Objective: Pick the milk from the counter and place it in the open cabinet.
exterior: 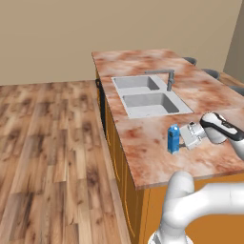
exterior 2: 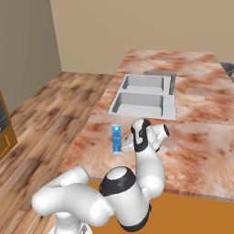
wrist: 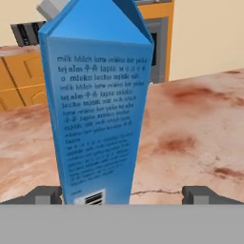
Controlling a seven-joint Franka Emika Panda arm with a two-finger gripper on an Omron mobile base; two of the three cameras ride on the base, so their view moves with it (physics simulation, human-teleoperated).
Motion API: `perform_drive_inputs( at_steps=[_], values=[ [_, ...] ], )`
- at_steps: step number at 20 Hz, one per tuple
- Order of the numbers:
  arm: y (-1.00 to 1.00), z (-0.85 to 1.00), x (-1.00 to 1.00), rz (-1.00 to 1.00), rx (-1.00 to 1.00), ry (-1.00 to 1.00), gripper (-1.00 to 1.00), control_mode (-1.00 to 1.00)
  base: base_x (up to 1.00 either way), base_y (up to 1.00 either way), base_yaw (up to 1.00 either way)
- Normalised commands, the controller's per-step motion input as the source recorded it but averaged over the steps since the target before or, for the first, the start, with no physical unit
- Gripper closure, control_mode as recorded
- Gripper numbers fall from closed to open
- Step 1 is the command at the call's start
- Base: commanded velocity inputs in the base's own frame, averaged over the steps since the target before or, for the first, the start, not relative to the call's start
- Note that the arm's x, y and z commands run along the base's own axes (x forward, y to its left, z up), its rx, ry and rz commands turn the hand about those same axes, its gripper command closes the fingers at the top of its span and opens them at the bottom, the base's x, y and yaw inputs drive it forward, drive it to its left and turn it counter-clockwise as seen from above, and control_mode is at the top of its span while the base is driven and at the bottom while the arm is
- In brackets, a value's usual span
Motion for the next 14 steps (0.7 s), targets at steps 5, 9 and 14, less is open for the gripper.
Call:
perform_drive_inputs(
  at_steps=[5, 9, 14],
  values=[
    [0.01, -0.01, -0.09, 0.04, 0.0, 0.01, -1.0, -1.0, 0.0, 0.0, 0.0],
    [0.05, 0.0, -0.09, 0.06, 0.0, 0.01, -1.0, -1.0, 0.0, 0.0, 0.0],
    [0.05, 0.0, -0.04, 0.06, 0.0, 0.02, -1.0, -1.0, 0.0, 0.0, 0.0]
  ],
)
